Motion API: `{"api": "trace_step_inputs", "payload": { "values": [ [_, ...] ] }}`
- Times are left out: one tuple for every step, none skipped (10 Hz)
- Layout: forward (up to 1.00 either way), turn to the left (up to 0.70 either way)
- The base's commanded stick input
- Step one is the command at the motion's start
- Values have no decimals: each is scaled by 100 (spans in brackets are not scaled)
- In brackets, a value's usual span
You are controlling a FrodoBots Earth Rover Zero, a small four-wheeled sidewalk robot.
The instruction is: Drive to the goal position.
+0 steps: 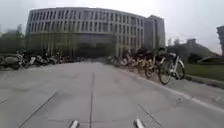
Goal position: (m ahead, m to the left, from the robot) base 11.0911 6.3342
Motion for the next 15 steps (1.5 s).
{"api": "trace_step_inputs", "payload": {
  "values": [
    [100, 1],
    [100, 1],
    [100, 1],
    [100, 1],
    [100, 1],
    [100, 1],
    [100, 1],
    [100, 1],
    [100, 1],
    [100, 1],
    [100, 1],
    [100, 1],
    [100, 1],
    [100, 1],
    [100, 1]
  ]
}}
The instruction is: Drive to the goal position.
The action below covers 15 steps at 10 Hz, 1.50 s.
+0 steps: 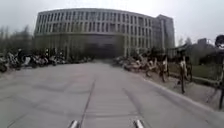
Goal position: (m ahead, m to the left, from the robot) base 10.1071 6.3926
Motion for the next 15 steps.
{"api": "trace_step_inputs", "payload": {
  "values": [
    [100, 1],
    [100, 1],
    [100, 1],
    [100, 1],
    [100, 1],
    [100, 1],
    [100, 1],
    [100, 1],
    [100, 1],
    [100, 1],
    [100, 1],
    [100, 1],
    [100, 1],
    [100, 1],
    [100, 1]
  ]
}}
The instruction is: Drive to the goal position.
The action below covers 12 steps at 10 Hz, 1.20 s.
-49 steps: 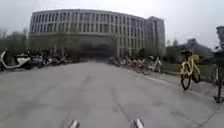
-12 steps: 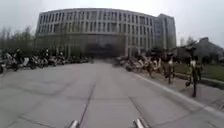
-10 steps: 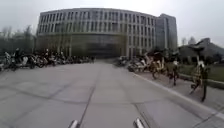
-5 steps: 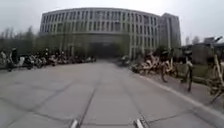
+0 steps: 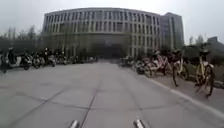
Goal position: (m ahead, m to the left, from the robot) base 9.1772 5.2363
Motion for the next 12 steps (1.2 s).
{"api": "trace_step_inputs", "payload": {
  "values": [
    [100, 1],
    [100, 1],
    [100, 1],
    [100, 1],
    [100, 1],
    [100, 1],
    [100, 1],
    [100, 1],
    [100, 1],
    [100, 1],
    [100, 1],
    [100, 1]
  ]
}}
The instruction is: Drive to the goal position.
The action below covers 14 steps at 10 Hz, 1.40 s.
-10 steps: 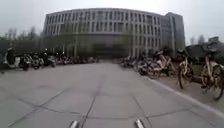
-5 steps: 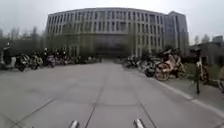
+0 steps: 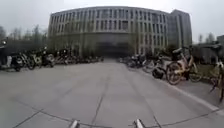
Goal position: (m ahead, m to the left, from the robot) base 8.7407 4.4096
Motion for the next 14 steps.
{"api": "trace_step_inputs", "payload": {
  "values": [
    [100, 1],
    [100, 1],
    [100, 1],
    [100, 1],
    [100, 1],
    [100, 1],
    [100, 1],
    [100, 1],
    [100, 1],
    [100, 1],
    [100, 1],
    [100, 1],
    [100, 1],
    [100, 1]
  ]
}}
